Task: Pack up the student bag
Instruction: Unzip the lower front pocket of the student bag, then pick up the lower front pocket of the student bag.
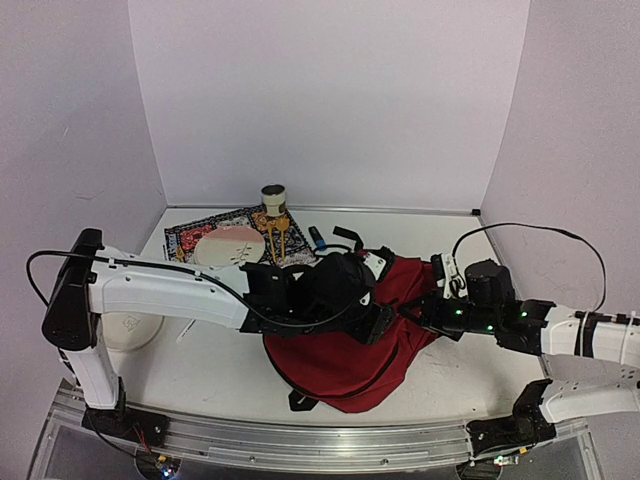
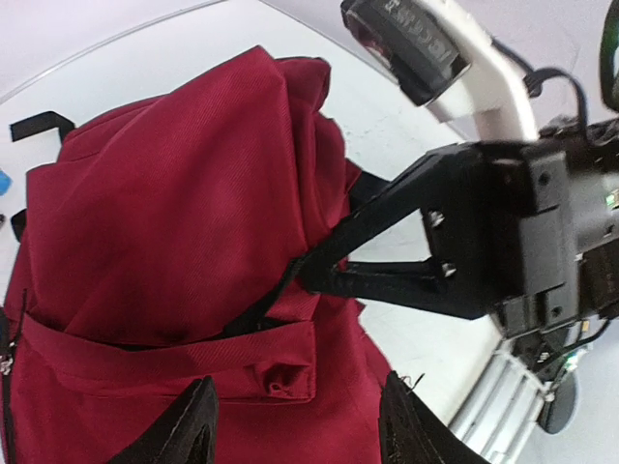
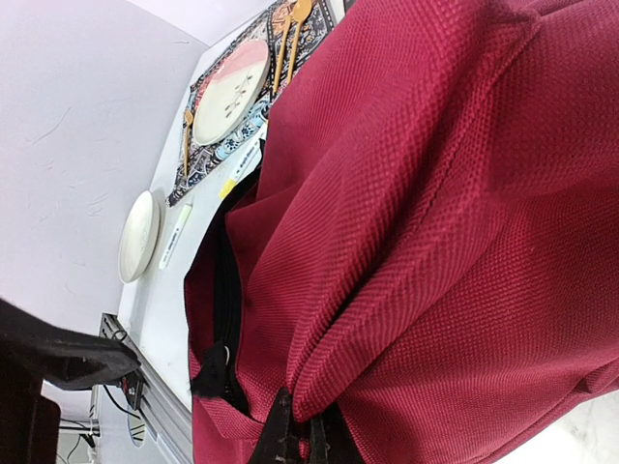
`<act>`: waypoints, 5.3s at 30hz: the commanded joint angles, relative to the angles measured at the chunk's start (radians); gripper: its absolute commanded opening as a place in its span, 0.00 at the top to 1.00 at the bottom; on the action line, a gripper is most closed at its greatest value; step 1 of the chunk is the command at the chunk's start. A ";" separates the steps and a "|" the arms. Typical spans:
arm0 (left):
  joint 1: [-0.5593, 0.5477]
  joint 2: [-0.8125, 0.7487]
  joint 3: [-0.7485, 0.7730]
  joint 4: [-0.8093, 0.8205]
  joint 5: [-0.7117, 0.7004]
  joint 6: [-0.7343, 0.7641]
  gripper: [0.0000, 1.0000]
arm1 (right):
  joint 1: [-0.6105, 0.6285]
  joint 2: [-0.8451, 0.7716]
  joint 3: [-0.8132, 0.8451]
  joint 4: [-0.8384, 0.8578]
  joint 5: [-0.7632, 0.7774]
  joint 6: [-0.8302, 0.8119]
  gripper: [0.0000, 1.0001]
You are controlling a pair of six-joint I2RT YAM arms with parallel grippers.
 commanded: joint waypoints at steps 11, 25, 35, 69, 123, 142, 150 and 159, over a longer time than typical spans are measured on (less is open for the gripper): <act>-0.006 0.147 0.217 -0.083 -0.201 0.165 0.42 | 0.034 0.009 0.070 0.043 -0.042 -0.012 1.00; 0.024 0.221 0.300 -0.143 -0.175 0.190 0.78 | 0.041 0.010 0.084 0.025 -0.033 -0.018 1.00; 0.112 0.130 0.205 -0.142 -0.253 0.100 1.00 | 0.041 -0.069 0.075 -0.124 0.100 -0.038 1.00; 0.327 -0.122 -0.225 0.114 -0.027 -0.085 0.51 | -0.184 -0.193 0.209 -0.513 0.088 -0.312 0.54; 0.089 0.073 -0.401 0.478 0.025 -0.094 0.61 | 0.137 0.564 0.719 -0.786 0.480 -0.651 0.12; 0.087 0.059 -0.441 0.493 0.037 -0.140 0.61 | 0.168 0.567 0.815 -0.907 0.908 -0.613 0.53; 0.086 0.008 -0.424 0.492 0.060 -0.139 0.60 | 0.176 0.518 0.806 -0.908 0.861 -0.619 0.86; 0.100 -0.121 -0.439 0.479 0.049 -0.137 0.48 | 0.184 0.433 0.800 -0.808 0.682 -0.637 1.00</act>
